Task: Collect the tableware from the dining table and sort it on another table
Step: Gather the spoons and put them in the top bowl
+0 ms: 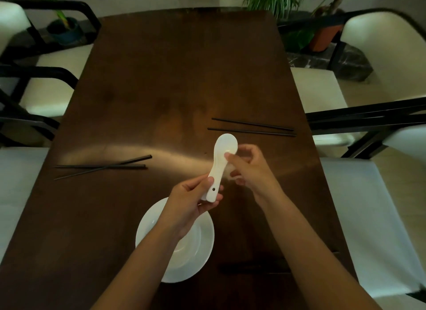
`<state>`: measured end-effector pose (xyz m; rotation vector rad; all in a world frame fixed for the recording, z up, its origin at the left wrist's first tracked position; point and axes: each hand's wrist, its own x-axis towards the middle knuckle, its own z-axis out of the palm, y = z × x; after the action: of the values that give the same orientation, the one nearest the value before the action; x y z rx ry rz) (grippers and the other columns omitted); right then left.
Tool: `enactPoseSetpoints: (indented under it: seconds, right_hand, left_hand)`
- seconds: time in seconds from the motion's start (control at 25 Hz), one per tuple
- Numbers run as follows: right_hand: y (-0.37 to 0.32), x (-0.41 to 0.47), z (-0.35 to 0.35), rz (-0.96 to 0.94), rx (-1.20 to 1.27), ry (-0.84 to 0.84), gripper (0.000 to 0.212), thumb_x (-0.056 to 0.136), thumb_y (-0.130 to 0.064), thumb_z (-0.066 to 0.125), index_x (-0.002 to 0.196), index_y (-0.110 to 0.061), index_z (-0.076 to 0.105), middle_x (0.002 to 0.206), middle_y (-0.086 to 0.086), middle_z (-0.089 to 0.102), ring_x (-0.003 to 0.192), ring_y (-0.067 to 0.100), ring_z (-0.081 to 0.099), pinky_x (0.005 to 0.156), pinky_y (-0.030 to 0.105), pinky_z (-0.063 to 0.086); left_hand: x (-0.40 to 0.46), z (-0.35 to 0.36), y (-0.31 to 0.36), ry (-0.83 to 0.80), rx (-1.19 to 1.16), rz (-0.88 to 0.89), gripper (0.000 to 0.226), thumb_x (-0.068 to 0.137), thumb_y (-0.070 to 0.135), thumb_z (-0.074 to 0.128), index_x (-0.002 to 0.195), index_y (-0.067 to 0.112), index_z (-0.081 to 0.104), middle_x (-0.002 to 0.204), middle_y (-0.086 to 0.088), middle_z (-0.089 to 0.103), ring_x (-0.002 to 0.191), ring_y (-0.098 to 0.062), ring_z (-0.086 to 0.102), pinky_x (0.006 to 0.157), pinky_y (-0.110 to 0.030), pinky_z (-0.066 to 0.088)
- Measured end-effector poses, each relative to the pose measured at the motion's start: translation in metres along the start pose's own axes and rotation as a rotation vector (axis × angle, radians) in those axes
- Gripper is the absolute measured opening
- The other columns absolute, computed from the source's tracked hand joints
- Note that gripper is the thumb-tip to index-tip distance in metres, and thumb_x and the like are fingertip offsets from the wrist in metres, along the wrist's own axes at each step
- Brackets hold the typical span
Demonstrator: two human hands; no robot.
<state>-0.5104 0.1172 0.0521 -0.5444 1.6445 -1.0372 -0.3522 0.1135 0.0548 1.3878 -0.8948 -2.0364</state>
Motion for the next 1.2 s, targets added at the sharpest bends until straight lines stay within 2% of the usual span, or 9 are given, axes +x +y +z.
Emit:
enactPoseSetpoints:
  seconds: [0.08, 0.24, 0.4, 0.52, 0.76, 0.84, 0.96, 1.12, 1.2]
  right_hand:
    - [-0.007, 0.000, -0.003, -0.131, -0.058, -0.023, 0.031, 0.087, -0.028, 0.060, 0.114, -0.036, 0.049, 0.093, -0.015, 0.058, 0.080, 0.011, 0.063, 0.052, 0.015, 0.051]
    - [-0.011, -0.008, 0.003, -0.271, -0.216, -0.094, 0.021, 0.087, -0.007, 0.057, 0.095, -0.025, 0.062, 0.086, -0.014, 0.060, 0.077, 0.008, 0.062, 0.049, 0.011, 0.050]
    - [0.008, -0.029, 0.030, -0.205, -0.216, 0.016, 0.029, 0.085, -0.004, 0.061, 0.082, -0.033, 0.056, 0.083, -0.016, 0.055, 0.074, 0.008, 0.061, 0.045, 0.011, 0.049]
    - [0.029, -0.047, 0.050, -0.138, -0.187, 0.028, 0.024, 0.082, -0.004, 0.061, 0.090, -0.026, 0.056, 0.084, -0.013, 0.055, 0.073, 0.008, 0.059, 0.045, 0.012, 0.050]
    - [0.064, -0.076, 0.080, -0.059, -0.293, 0.007, 0.018, 0.081, -0.004, 0.059, 0.089, -0.020, 0.057, 0.095, 0.004, 0.059, 0.075, 0.015, 0.064, 0.055, 0.023, 0.058]
    - [0.071, -0.080, 0.087, -0.120, -0.487, 0.033, 0.015, 0.081, -0.009, 0.058, 0.091, -0.020, 0.058, 0.092, 0.001, 0.061, 0.074, 0.015, 0.062, 0.058, 0.027, 0.055]
    - [0.075, -0.083, 0.095, -0.197, -0.823, 0.106, 0.016, 0.081, -0.016, 0.056, 0.095, -0.024, 0.059, 0.091, -0.002, 0.065, 0.076, 0.015, 0.056, 0.060, 0.023, 0.041]
    - [0.085, -0.087, 0.104, -0.318, -1.003, 0.129, 0.022, 0.082, -0.019, 0.056, 0.102, -0.023, 0.062, 0.096, 0.000, 0.068, 0.088, 0.018, 0.059, 0.064, 0.025, 0.041]
    - [0.089, -0.087, 0.105, -0.391, -1.068, 0.142, 0.022, 0.082, -0.022, 0.057, 0.103, -0.022, 0.064, 0.096, 0.001, 0.069, 0.095, 0.020, 0.058, 0.073, 0.029, 0.044]
  left_hand:
    - [-0.010, -0.012, 0.003, -0.048, 0.054, -0.021, 0.021, 0.084, 0.019, 0.059, 0.102, 0.011, 0.067, 0.078, -0.003, 0.074, 0.067, -0.013, 0.069, 0.058, -0.022, 0.053]
    - [-0.034, -0.036, 0.007, -0.088, 0.103, -0.025, 0.024, 0.089, 0.021, 0.054, 0.104, 0.008, 0.066, 0.079, -0.005, 0.072, 0.065, -0.009, 0.064, 0.059, -0.021, 0.053]
    - [-0.059, -0.058, 0.005, 0.105, 0.307, 0.098, 0.022, 0.083, 0.017, 0.064, 0.105, 0.018, 0.068, 0.089, -0.007, 0.071, 0.068, -0.010, 0.066, 0.064, -0.022, 0.055]
    - [-0.072, -0.082, 0.002, 0.240, 0.348, 0.155, 0.020, 0.085, 0.010, 0.062, 0.103, 0.017, 0.067, 0.087, -0.006, 0.067, 0.073, -0.012, 0.067, 0.063, -0.021, 0.056]
    - [-0.085, -0.123, -0.012, 0.267, 0.317, 0.095, 0.019, 0.086, 0.002, 0.057, 0.100, 0.012, 0.066, 0.087, -0.011, 0.063, 0.078, -0.016, 0.064, 0.064, -0.022, 0.057]
    - [-0.085, -0.132, -0.018, 0.288, 0.296, 0.075, 0.020, 0.085, 0.000, 0.057, 0.098, 0.013, 0.066, 0.088, -0.011, 0.063, 0.079, -0.017, 0.064, 0.067, -0.025, 0.058]
    - [-0.080, -0.141, -0.023, 0.296, 0.283, 0.039, 0.022, 0.087, 0.000, 0.053, 0.105, 0.006, 0.065, 0.082, -0.011, 0.062, 0.075, -0.016, 0.062, 0.070, -0.027, 0.059]
    - [-0.077, -0.148, -0.023, 0.316, 0.269, 0.046, 0.018, 0.088, 0.000, 0.054, 0.102, 0.006, 0.063, 0.086, -0.012, 0.061, 0.076, -0.018, 0.063, 0.065, -0.025, 0.059]
    - [-0.077, -0.151, -0.023, 0.328, 0.245, 0.036, 0.015, 0.086, 0.000, 0.056, 0.098, 0.007, 0.063, 0.085, -0.013, 0.062, 0.074, -0.019, 0.064, 0.062, -0.023, 0.059]
